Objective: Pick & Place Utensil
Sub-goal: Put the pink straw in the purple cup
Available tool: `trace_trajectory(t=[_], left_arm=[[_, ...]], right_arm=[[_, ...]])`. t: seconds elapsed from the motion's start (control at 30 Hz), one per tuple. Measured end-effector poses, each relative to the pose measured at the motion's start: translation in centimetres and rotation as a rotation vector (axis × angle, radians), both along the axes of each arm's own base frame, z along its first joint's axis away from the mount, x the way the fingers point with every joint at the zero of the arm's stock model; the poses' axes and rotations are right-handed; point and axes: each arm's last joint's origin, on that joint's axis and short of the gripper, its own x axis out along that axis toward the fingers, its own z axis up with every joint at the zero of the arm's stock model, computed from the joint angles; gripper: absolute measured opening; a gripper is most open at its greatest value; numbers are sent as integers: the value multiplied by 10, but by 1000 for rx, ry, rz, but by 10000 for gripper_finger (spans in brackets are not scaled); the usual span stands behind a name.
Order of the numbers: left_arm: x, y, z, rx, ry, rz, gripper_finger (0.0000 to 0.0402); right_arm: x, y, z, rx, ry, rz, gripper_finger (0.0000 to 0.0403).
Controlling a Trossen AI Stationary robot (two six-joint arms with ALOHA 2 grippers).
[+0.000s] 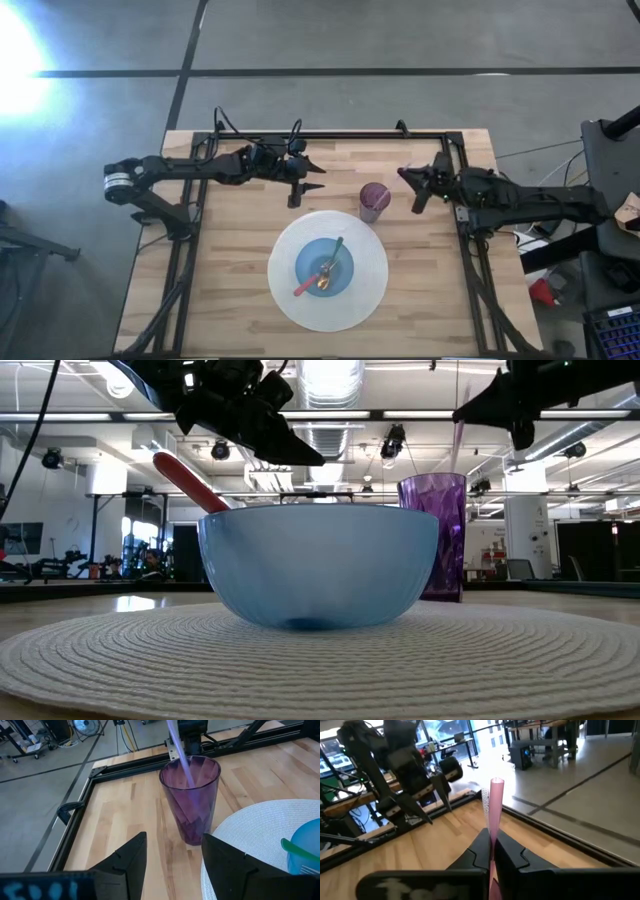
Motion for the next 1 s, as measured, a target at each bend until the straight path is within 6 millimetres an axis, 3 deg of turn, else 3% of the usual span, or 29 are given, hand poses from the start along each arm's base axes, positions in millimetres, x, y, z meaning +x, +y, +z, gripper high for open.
trace_trajectory(t=[0.6, 1.0], left_arm=[[0, 0, 0, -3, 0, 2, 181], [0, 0, 0, -2, 0, 4, 181]], right_arm=[[36, -2, -24, 17, 111, -3, 8], [39, -2, -27, 7, 131, -1, 8]])
